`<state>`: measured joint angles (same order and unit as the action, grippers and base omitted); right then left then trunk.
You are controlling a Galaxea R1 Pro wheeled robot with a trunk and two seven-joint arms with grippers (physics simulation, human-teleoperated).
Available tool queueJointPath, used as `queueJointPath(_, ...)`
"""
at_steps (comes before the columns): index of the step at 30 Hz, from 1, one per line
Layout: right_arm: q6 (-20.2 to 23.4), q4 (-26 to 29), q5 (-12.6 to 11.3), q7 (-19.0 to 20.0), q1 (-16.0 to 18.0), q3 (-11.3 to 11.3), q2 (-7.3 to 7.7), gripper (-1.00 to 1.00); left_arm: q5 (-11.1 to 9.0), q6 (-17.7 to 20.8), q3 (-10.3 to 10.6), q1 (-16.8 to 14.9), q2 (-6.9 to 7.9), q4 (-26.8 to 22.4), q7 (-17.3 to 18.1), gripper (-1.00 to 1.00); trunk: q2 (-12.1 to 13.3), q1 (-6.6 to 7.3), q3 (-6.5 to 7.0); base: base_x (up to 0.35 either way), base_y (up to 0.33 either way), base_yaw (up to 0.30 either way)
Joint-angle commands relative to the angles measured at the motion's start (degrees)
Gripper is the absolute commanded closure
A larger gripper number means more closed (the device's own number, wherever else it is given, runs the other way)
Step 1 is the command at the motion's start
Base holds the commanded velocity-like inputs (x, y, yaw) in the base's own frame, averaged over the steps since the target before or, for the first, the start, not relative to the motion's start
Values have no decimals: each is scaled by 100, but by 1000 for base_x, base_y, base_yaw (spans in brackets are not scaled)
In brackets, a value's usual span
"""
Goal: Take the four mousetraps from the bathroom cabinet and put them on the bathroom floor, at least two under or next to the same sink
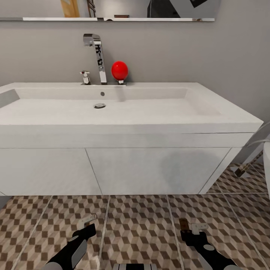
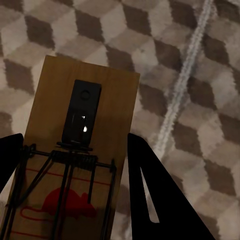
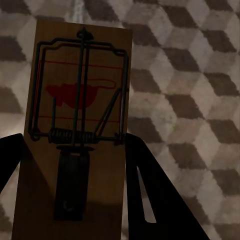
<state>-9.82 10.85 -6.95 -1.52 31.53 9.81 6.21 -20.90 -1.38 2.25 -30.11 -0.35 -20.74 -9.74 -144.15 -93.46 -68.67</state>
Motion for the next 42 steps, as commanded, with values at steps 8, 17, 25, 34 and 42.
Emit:
queueJointPath(8, -20, -3, -73, 3, 3, 63, 3, 100, -19, -17, 8, 1, 34, 0, -12, 100, -2, 1, -4, 0, 0, 0)
queueJointPath(17, -20, -4, -70, 3, 3, 64, 3, 100, -19, -9, -2, 2, 37, 0, -39, 100, -2, 1, -4, 0, 0, 0)
queueJointPath(25, -20, -4, -76, 3, 3, 63, 3, 100, -11, 2, -5, 3, 39, 0, -48, 100, -2, 1, -4, 48, 58, 0)
queueJointPath(34, -20, -4, -78, 11, 3, 59, 3, 100, -10, -3, -5, 2, 27, 0, -53, 100, -2, 1, -4, 5, 6, 11)
queueJointPath(42, -20, -4, -78, 11, 3, 61, 3, 100, -10, -6, -5, 4, 26, 0, -55, 100, -2, 1, -4, 0, 0, 125)
